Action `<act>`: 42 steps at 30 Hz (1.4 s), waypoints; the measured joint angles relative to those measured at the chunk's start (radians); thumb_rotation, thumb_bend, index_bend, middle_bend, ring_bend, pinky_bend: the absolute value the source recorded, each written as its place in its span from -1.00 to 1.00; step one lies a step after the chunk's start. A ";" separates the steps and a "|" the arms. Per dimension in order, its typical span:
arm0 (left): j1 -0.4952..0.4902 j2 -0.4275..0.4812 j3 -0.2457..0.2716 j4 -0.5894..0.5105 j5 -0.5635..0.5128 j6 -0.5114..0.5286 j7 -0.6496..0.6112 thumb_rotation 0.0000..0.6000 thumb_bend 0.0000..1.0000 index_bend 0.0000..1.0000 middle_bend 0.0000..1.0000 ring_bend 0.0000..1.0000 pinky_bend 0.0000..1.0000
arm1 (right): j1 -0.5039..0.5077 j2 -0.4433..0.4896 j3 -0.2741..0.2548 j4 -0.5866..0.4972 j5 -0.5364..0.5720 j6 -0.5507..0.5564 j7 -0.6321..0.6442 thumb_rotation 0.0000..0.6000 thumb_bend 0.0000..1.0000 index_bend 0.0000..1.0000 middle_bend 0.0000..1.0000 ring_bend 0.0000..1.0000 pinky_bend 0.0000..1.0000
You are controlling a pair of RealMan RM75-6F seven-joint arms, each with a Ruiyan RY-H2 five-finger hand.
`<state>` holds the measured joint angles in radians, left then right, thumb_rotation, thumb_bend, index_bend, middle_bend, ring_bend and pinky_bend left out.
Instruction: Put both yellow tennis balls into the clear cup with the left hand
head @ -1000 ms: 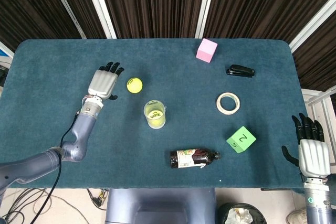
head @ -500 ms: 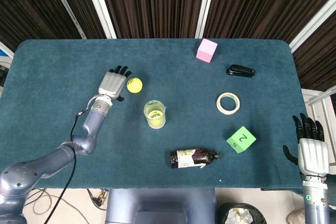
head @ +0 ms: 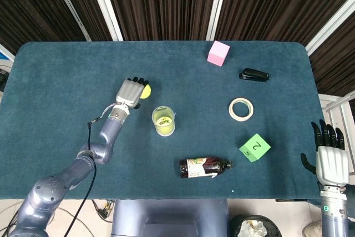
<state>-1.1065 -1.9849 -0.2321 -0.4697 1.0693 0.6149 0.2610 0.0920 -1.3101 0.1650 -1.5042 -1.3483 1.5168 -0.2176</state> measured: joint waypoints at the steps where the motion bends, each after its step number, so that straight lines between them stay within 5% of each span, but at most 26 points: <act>1: -0.002 -0.008 0.002 0.011 0.009 0.000 -0.007 1.00 -0.56 -0.34 -0.39 -0.45 -0.08 | 0.000 0.000 0.000 0.000 0.000 0.000 0.001 1.00 -0.30 -0.82 -1.00 -1.00 -1.00; 19: -0.032 -0.098 0.001 0.143 0.073 0.015 -0.013 1.00 -0.52 -0.35 -0.52 -0.56 -0.12 | -0.002 0.006 0.001 -0.007 0.001 0.005 0.000 1.00 -0.30 -0.82 -1.00 -1.00 -1.00; 30: -0.049 -0.151 0.000 0.245 0.105 0.037 0.028 1.00 -0.25 -0.10 0.02 0.00 0.56 | -0.005 0.010 -0.001 -0.018 0.001 0.006 0.001 1.00 -0.30 -0.82 -1.00 -1.00 -1.00; 42: -0.038 -0.153 0.014 0.264 0.159 0.146 0.010 1.00 -0.21 -0.06 0.03 0.02 0.60 | -0.008 0.021 0.002 -0.029 0.001 0.009 0.013 1.00 -0.30 -0.82 -1.00 -1.00 -1.00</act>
<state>-1.1450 -2.1375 -0.2184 -0.2054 1.2285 0.7613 0.2710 0.0838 -1.2895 0.1668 -1.5329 -1.3470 1.5260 -0.2050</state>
